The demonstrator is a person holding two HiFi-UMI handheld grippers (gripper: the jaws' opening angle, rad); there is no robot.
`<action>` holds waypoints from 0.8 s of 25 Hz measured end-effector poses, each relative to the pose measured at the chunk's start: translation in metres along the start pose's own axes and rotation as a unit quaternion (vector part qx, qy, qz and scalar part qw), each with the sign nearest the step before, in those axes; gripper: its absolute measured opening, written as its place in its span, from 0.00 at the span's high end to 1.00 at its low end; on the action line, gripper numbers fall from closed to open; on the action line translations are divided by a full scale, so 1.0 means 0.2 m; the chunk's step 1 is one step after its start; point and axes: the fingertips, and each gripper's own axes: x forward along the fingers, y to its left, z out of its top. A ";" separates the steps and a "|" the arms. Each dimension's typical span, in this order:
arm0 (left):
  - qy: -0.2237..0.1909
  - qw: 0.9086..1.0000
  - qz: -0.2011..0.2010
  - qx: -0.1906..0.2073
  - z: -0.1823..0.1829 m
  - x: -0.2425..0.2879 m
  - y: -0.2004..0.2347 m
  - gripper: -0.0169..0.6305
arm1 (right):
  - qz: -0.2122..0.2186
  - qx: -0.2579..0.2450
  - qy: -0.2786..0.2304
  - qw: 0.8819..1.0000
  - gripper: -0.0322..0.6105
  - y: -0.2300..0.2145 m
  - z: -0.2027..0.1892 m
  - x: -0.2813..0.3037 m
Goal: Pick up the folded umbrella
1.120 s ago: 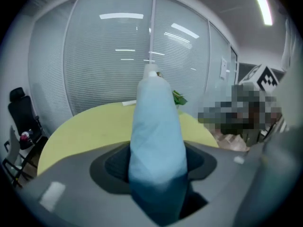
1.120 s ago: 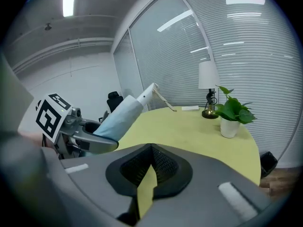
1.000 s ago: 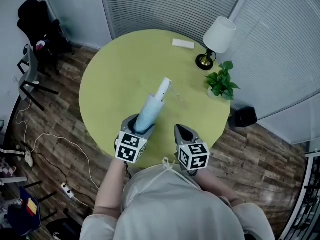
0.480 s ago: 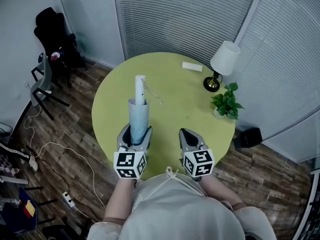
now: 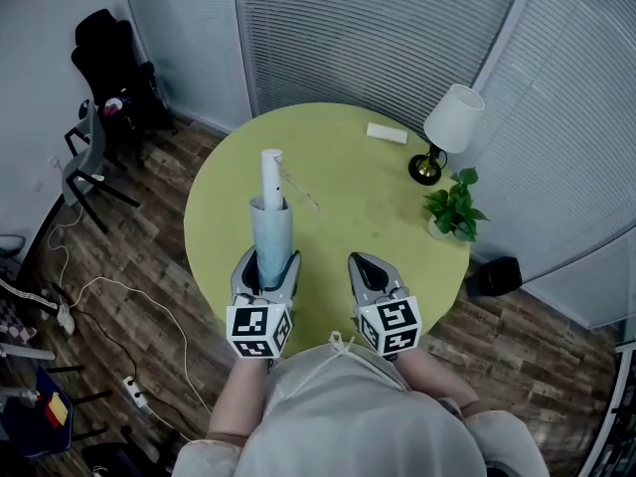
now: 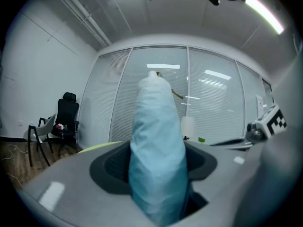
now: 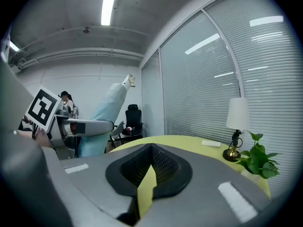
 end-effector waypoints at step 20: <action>0.013 0.999 -0.033 0.004 -0.06 0.06 -0.15 0.52 | -0.013 0.006 0.010 1.000 0.95 -0.09 -0.02 -0.02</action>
